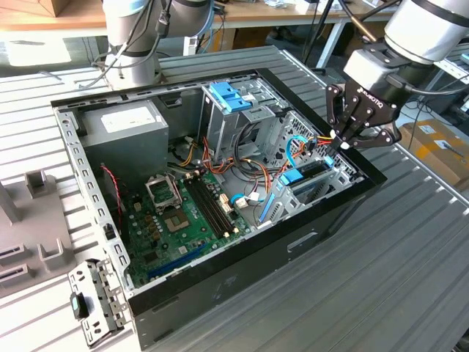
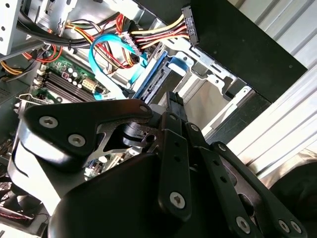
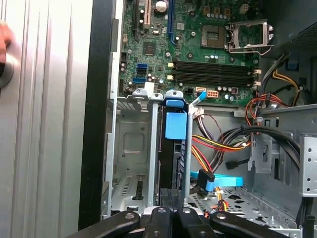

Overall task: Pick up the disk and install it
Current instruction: 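Insert the first disk wire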

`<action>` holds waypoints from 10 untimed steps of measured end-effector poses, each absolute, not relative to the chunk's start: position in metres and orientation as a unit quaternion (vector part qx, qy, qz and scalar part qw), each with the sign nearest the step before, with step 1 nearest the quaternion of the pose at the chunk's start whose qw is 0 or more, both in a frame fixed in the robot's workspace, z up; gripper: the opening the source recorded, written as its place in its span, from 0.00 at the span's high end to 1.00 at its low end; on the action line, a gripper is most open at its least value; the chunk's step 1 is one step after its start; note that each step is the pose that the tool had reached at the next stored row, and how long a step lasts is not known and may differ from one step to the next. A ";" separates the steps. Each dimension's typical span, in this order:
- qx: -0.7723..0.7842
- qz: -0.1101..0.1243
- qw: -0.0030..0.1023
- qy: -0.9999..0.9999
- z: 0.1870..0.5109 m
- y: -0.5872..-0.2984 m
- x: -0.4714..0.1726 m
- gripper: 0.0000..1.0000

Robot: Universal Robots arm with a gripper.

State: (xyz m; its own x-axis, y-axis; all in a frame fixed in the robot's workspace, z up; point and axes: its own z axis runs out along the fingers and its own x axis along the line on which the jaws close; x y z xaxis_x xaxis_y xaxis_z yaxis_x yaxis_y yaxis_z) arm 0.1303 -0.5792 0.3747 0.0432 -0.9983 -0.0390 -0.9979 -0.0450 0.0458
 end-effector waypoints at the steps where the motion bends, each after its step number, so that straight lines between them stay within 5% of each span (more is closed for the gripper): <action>1: 0.723 -0.030 0.003 -0.690 0.375 -0.579 0.130 0.89; 10: 0.734 -0.030 0.004 -0.679 0.375 -0.579 0.130 0.89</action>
